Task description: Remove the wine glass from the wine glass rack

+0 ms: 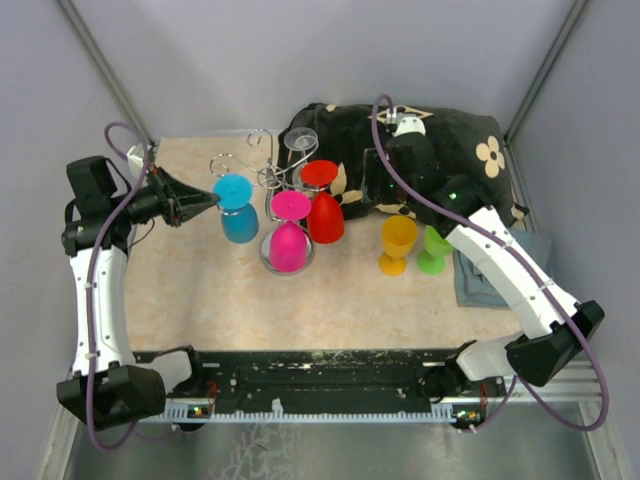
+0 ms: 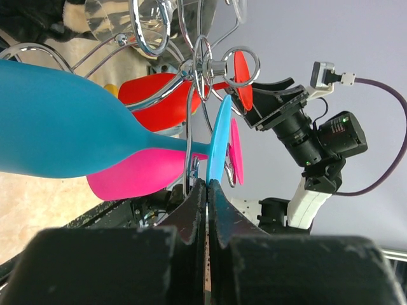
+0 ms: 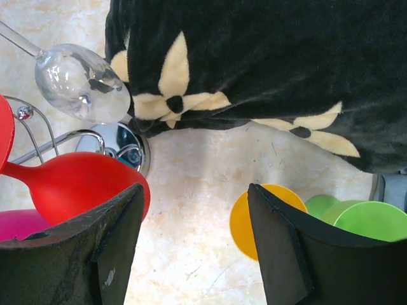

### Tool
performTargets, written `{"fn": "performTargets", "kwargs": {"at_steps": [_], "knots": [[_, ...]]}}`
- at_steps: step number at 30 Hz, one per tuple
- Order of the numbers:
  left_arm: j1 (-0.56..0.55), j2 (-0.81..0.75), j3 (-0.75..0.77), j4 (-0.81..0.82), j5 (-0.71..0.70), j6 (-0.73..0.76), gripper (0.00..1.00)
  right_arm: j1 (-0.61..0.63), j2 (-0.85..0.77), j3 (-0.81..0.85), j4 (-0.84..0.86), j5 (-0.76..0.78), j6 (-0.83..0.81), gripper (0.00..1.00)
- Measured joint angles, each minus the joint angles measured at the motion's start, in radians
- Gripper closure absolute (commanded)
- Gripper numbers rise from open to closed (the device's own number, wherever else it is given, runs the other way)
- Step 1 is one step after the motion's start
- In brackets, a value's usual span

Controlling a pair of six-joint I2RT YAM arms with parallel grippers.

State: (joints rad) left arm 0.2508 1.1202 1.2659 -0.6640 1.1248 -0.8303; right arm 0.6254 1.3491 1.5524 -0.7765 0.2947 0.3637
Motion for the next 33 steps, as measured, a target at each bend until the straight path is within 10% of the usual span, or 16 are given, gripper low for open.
{"fn": "performTargets", "kwargs": {"at_steps": [33], "knots": [[-0.076, -0.110, -0.019, -0.070, 0.046, 0.082, 1.00, 0.000, -0.040, -0.053, 0.005, -0.013, 0.014, 0.34]]}}
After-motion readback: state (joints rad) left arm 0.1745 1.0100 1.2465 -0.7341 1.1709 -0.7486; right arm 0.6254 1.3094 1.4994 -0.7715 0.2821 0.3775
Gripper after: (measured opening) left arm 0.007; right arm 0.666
